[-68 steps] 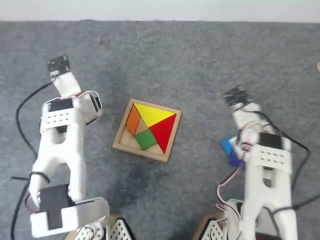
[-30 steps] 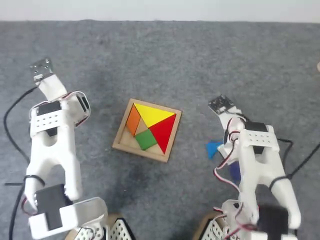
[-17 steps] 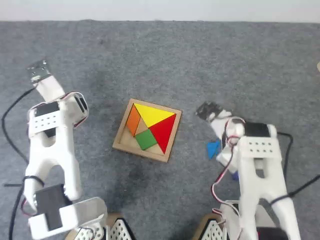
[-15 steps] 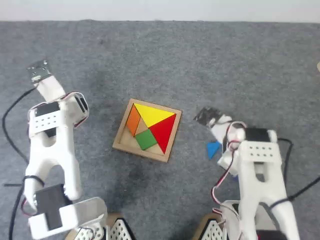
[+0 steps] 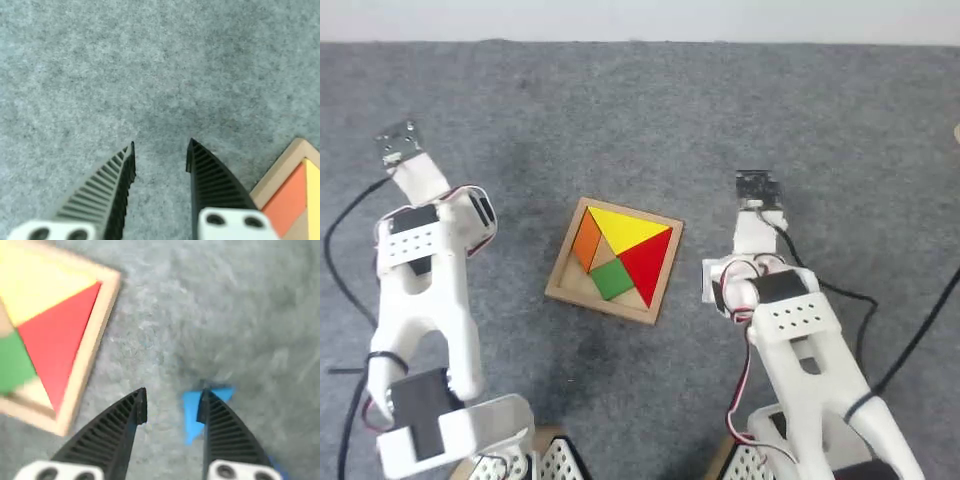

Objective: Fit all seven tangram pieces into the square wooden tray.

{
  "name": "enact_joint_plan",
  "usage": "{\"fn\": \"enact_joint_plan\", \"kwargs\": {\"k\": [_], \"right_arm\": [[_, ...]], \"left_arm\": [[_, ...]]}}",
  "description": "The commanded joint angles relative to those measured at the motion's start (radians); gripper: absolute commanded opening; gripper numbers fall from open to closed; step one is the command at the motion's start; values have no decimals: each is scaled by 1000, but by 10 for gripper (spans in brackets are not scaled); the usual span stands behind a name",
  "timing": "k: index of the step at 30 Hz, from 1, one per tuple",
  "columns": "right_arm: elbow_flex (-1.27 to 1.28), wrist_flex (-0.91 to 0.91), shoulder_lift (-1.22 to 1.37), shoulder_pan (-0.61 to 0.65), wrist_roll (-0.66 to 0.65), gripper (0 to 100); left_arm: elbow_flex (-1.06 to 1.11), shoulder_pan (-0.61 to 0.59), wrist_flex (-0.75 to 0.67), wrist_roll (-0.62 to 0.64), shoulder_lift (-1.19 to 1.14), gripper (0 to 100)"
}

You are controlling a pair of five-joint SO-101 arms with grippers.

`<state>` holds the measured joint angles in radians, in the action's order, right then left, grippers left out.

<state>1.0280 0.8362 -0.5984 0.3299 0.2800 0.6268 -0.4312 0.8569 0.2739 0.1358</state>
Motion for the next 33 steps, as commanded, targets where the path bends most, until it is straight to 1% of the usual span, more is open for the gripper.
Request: {"fn": "enact_joint_plan", "kwargs": {"k": [1,6,11,15,18,23,26,28,30,33], "right_arm": [[18,-16,-39,16,68,217],[94,-22,-39,12,66,189],[110,-87,-27,15,63,157],[84,-117,90,-24,40,133],[3,-73,205,-53,34,133],[-94,-18,338,-59,34,134],[-106,-16,349,-136,44,132],[-103,8,346,-194,57,102],[-107,47,343,-239,17,72],[-103,71,354,-277,-40,80]], "left_arm": [[-7,-2,-20,-12,51,164],[-8,-2,-20,-12,51,164],[-7,-2,-20,-12,51,164],[-7,-2,-20,-12,51,164],[-7,-2,-20,-12,51,164],[-7,-2,-20,-14,51,164],[-7,-2,-20,-14,51,164],[-7,-2,-20,-14,51,164],[-8,-2,-20,-14,51,164],[-10,0,-20,-14,51,164]]}}
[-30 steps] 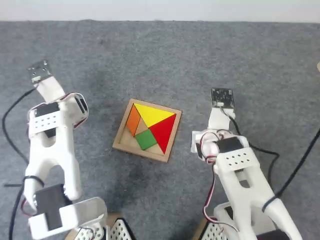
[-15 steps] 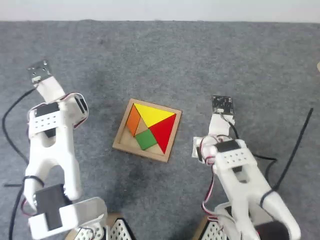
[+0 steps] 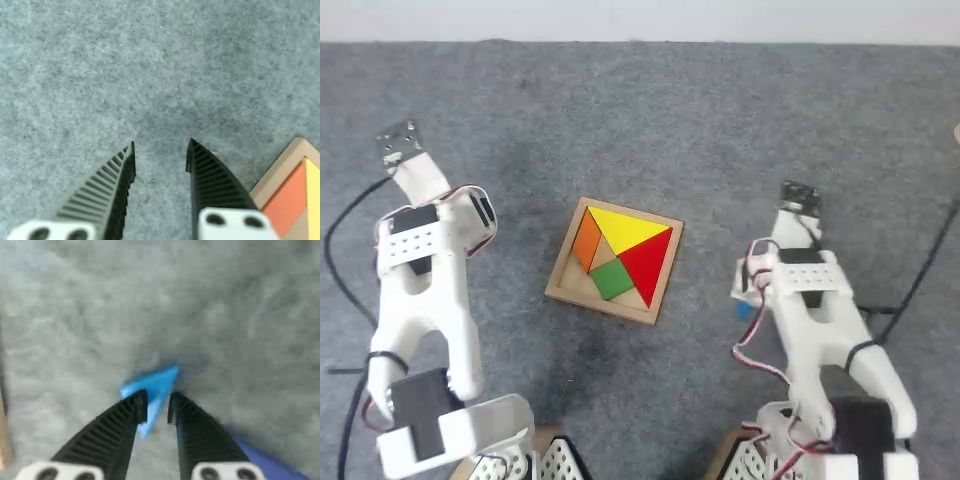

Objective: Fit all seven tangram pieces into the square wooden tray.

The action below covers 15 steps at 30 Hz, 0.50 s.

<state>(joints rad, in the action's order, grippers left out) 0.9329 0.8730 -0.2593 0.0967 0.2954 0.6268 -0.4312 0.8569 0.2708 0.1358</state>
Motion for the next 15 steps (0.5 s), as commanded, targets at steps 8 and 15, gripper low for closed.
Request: {"fn": "enact_joint_plan", "kwargs": {"k": [8,15], "right_arm": [[-3,31,15,128,-71,82],[-15,-22,15,203,-63,284]], "left_arm": [[-8,0,-20,-11,51,164],[-7,0,-20,-11,51,164]]}}
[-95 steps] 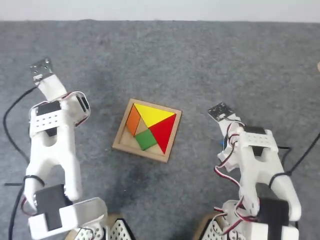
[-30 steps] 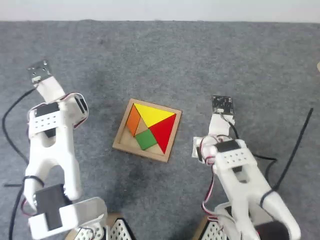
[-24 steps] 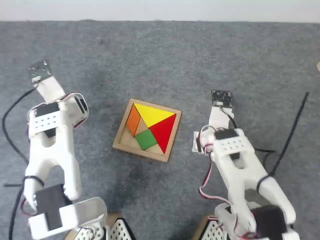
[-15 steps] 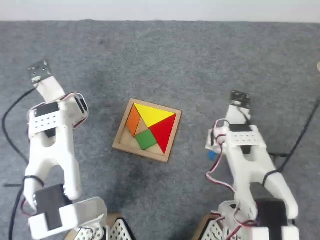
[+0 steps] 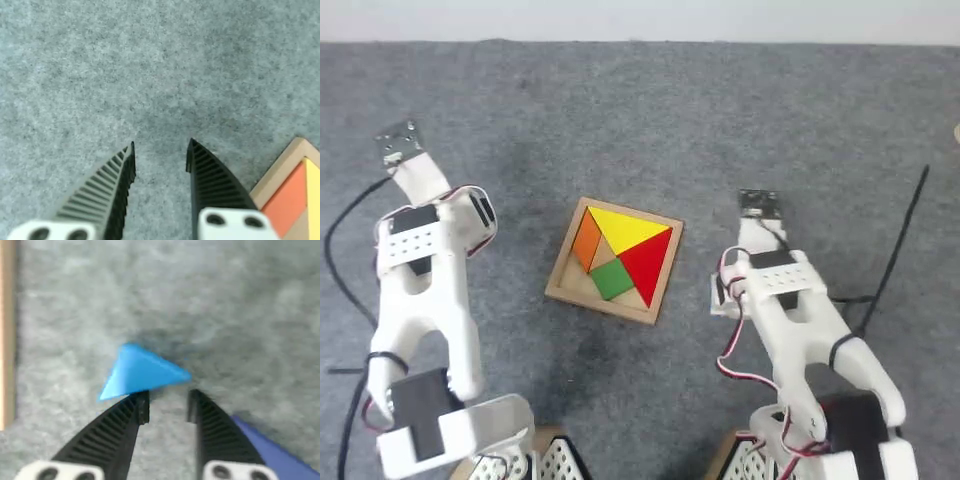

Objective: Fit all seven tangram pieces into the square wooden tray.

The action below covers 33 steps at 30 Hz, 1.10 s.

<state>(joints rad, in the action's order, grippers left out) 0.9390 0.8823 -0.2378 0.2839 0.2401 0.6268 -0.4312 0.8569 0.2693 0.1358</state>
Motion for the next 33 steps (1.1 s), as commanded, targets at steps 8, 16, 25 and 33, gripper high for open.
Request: {"fn": "enact_joint_plan", "kwargs": {"k": [8,16,25,33], "right_arm": [[-23,-232,-5,18,68,368],[-25,-266,-5,19,-292,365],[-38,-266,21,59,-552,253],[-101,-213,82,81,-651,169]], "left_arm": [[-7,0,-20,-9,51,164],[-7,0,-20,-9,51,164],[-7,0,-20,-9,51,164],[-7,0,-20,-9,51,164]]}}
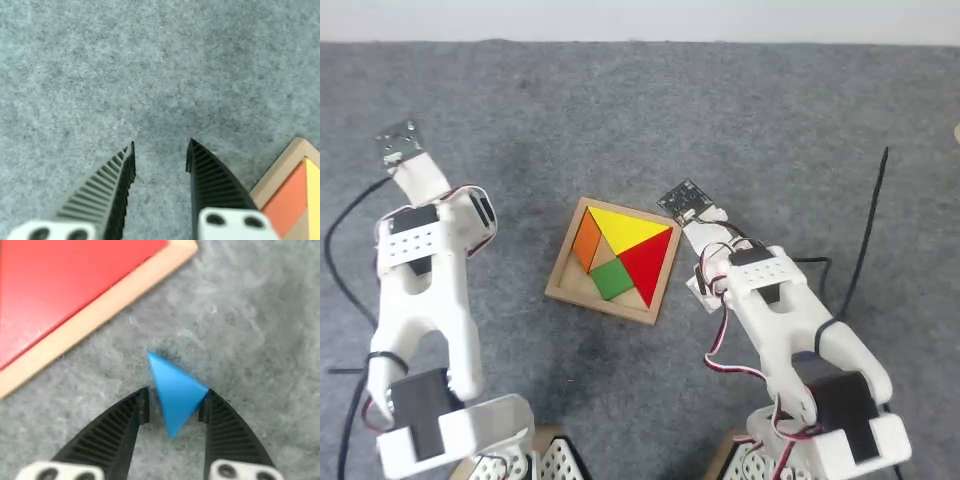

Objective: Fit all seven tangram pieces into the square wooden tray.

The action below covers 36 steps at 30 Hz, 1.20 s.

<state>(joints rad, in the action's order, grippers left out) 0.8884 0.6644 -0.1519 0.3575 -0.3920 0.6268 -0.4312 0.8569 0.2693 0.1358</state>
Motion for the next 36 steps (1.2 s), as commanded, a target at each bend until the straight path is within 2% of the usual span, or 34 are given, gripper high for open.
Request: {"fn": "enact_joint_plan", "kwargs": {"k": [1,9,14,22,26,31,36], "right_arm": [[-51,5,-4,8,-18,168],[-52,13,-30,2,18,147],[-44,125,-214,15,92,147],[97,151,-506,96,69,151],[97,104,-460,48,-28,171],[60,48,-260,-7,-133,309],[-9,30,-96,10,-169,324]], "left_arm": [[-7,0,-20,-9,51,164],[-7,0,-20,-9,51,164],[-7,0,-20,-9,51,164],[-5,0,-20,-9,51,164],[4,0,-20,-9,51,164],[5,0,-20,-8,51,164],[5,0,-20,-8,51,164]]}}
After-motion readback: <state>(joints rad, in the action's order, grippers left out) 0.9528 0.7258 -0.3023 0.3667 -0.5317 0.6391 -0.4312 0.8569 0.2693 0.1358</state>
